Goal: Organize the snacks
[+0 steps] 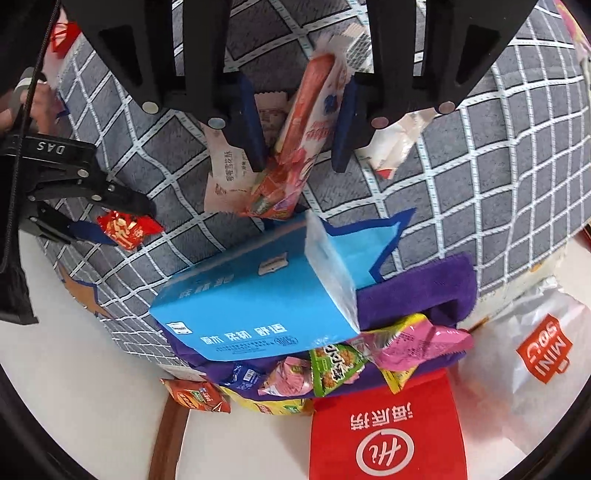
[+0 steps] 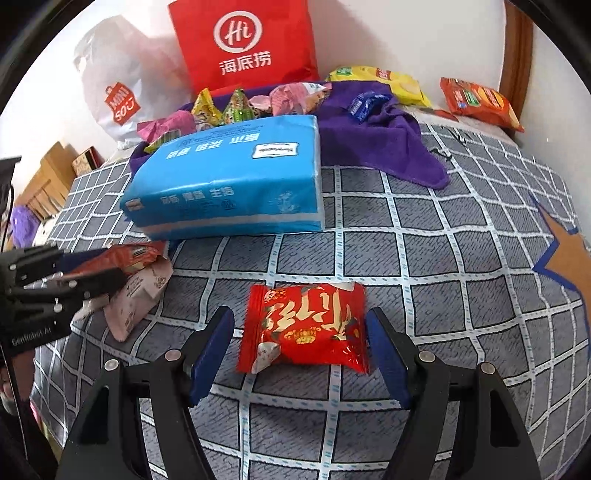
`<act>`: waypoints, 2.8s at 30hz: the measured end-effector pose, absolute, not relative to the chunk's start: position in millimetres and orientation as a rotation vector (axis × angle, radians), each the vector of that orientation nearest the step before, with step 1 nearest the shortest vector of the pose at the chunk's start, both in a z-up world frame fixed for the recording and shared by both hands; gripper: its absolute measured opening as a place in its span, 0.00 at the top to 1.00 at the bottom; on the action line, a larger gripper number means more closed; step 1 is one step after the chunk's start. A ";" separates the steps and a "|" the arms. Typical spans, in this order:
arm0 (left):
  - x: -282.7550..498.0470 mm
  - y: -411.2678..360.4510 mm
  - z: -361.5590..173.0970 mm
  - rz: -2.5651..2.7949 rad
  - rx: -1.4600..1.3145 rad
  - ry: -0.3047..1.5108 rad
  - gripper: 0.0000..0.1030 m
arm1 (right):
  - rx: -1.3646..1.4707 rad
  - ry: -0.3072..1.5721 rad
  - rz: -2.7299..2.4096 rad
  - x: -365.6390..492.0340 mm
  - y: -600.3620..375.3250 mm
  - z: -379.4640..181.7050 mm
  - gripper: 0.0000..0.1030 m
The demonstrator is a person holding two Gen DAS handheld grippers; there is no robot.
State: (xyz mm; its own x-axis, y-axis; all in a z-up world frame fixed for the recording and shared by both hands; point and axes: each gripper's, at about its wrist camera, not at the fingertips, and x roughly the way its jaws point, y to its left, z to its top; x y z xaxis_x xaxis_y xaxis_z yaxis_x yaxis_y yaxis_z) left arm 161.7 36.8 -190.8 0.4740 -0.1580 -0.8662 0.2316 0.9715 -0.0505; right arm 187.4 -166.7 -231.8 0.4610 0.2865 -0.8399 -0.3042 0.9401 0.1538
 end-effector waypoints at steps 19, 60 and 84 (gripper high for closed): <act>144.8 55.1 -164.5 -0.257 -0.049 1.022 0.78 | -0.001 0.958 0.387 175.0 -174.7 -206.2 0.51; 167.2 51.6 -83.7 -0.238 -0.169 0.866 0.78 | -0.080 0.817 0.424 202.5 -146.0 -121.2 0.51; 256.1 69.7 -62.5 -0.210 -0.177 0.849 0.78 | -0.113 0.779 0.459 299.8 -120.8 -93.8 0.51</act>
State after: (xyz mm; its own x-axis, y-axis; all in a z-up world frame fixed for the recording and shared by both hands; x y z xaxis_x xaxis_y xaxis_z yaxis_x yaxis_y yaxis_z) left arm 256.1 69.7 -62.5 0.6419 -0.2540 -0.7235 0.1130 0.9646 -0.2383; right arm 299.8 -120.8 -93.8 0.6183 0.3574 -0.6999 -0.4393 0.8957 0.0694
